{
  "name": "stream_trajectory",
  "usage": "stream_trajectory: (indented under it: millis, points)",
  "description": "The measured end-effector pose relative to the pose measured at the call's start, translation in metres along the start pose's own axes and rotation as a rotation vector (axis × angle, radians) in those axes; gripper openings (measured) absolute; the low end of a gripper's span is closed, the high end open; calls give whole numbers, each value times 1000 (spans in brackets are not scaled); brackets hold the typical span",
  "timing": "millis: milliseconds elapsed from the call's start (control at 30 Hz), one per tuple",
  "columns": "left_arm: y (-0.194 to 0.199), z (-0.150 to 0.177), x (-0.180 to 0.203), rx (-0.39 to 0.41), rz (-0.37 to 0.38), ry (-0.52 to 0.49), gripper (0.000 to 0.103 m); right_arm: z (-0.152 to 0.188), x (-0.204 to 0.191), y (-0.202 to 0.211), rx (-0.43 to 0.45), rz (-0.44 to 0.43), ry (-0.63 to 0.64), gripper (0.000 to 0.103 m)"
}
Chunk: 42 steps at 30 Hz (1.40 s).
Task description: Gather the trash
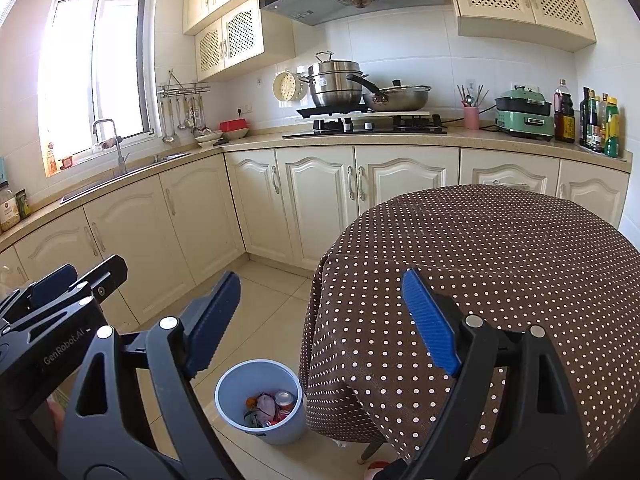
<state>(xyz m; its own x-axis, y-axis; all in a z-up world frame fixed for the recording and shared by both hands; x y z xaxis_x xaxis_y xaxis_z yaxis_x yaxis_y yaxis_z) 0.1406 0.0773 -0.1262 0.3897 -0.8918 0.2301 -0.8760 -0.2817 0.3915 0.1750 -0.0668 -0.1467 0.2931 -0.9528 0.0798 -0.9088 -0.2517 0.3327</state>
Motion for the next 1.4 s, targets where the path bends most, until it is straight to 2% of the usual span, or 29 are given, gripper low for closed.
stream_trajectory:
  millis: [1400]
  points:
    - [-2, -4, 1, 2, 5, -8, 71, -4, -2, -2, 8, -1, 0, 84]
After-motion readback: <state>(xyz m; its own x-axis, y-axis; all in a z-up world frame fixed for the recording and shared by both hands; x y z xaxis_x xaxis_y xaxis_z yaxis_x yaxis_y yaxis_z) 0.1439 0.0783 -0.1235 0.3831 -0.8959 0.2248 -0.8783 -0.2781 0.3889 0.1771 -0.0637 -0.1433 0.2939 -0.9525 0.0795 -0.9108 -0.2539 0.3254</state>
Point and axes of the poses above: each gripper's, at about its wrist camera, not at the fingertips, and y roughly against the way its jaws point, x to its right, z to its underside, the point moved 5 cm from there along -y, roughly the way its jaws point, and after that the axes turned 12 degrees about y, right-handed, at the moved point
